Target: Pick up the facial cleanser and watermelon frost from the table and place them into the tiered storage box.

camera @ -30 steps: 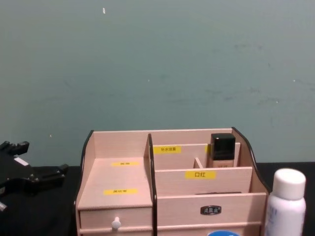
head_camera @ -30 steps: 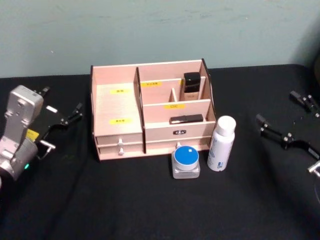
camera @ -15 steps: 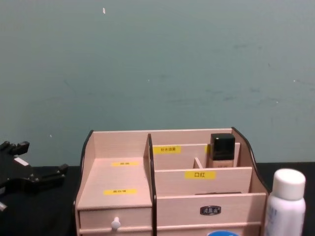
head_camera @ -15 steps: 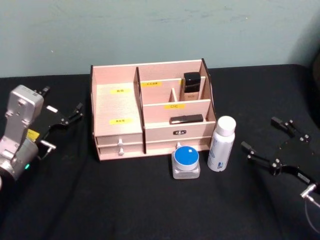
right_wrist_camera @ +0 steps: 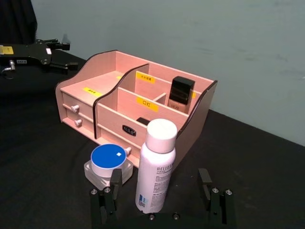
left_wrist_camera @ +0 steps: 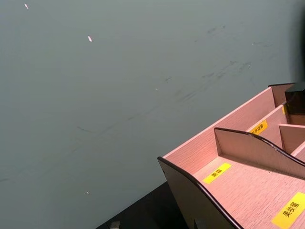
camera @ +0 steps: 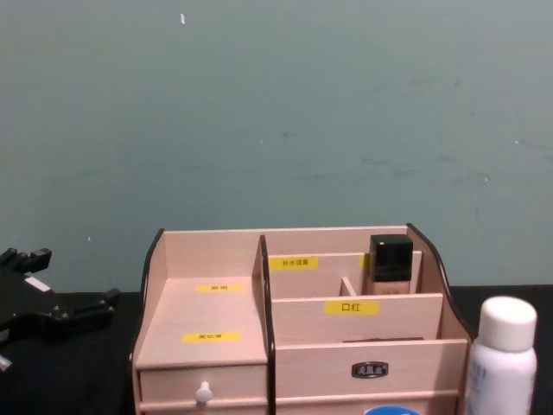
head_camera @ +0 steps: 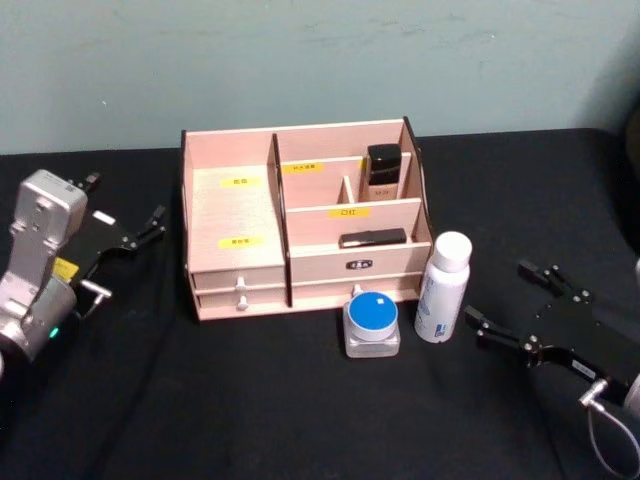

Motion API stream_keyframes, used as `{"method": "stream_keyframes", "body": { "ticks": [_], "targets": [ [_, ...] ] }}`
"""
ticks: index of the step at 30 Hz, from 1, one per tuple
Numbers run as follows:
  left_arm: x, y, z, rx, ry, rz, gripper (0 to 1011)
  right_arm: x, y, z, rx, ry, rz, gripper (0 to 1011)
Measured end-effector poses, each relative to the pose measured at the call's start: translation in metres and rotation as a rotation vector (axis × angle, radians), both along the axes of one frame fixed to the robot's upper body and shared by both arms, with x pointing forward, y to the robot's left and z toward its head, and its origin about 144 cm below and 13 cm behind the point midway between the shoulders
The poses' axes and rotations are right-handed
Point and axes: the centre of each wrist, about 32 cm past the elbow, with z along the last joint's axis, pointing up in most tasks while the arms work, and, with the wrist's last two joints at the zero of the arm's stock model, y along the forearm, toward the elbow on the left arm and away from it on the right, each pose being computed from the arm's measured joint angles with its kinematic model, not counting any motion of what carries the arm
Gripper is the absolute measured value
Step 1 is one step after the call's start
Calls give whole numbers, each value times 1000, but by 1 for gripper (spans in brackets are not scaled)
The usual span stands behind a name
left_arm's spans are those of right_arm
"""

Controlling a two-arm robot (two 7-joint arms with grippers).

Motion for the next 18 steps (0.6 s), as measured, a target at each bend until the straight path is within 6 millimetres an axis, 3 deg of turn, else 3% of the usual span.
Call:
{"method": "stream_keyframes", "body": {
  "ticks": [18],
  "targets": [
    [0, 0, 0, 0, 0, 0, 1010, 30, 7, -20, 16, 29, 37, 1002]
  ]
}}
